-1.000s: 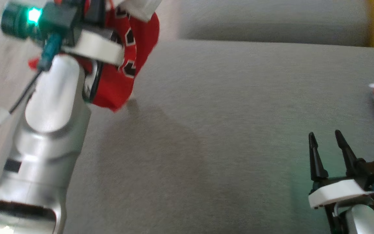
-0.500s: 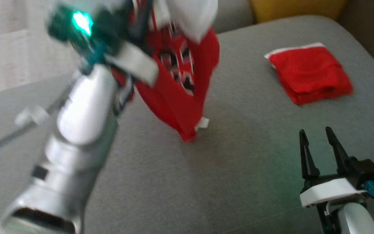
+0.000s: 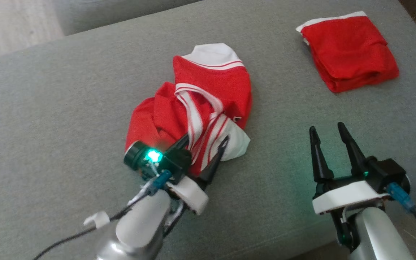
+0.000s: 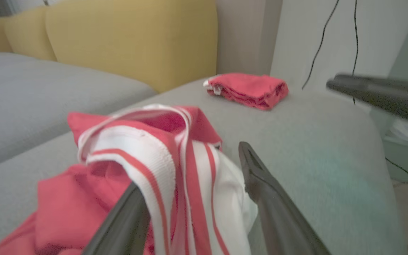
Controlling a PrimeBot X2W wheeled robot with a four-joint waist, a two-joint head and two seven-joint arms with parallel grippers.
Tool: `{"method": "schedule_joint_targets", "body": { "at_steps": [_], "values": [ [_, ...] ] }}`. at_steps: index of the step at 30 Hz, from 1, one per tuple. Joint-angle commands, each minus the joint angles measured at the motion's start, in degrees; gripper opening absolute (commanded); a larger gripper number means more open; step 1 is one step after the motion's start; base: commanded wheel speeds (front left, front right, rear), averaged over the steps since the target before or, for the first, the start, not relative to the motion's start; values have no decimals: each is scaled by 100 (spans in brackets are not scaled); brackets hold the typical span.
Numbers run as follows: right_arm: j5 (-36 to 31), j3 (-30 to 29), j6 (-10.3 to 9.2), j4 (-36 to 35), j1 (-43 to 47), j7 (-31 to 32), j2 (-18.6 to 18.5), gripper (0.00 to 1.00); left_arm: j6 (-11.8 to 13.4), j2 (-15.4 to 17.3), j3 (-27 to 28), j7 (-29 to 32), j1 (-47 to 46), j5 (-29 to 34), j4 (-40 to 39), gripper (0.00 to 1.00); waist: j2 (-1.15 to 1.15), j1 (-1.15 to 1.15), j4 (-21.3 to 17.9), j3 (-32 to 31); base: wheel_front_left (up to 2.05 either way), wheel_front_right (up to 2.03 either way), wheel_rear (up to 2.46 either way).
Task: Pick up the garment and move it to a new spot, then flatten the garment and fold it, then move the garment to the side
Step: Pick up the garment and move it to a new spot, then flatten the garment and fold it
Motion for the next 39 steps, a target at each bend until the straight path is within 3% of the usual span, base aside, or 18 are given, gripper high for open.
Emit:
{"method": "schedule_joint_targets", "body": {
  "at_steps": [1,8,16,27,39],
  "values": [
    [15,170,39,-105,-79,-21,24,100,251,-7,186,-70,97,-16,-618,100,0,-2,227,-160,0,0,0],
    [-27,-49,39,126,505,-21,31,100,894,-8,817,-72,1735,-262,-1975,100,0,-2,910,-1019,0,0,0],
    [-97,-272,39,16,1068,-21,-32,100,1270,41,1726,-72,3001,-6,-2698,100,0,-2,1609,-1575,0,0,0],
    [-43,-444,39,-511,1764,-21,-35,100,1238,5,2376,-73,3735,318,-3083,100,0,-2,2220,-1988,0,0,0],
    [19,-390,39,-632,1900,-21,-13,100,1217,-8,2562,-73,3808,414,-2984,100,0,-2,2198,-2024,0,0,0]
  ]
}}
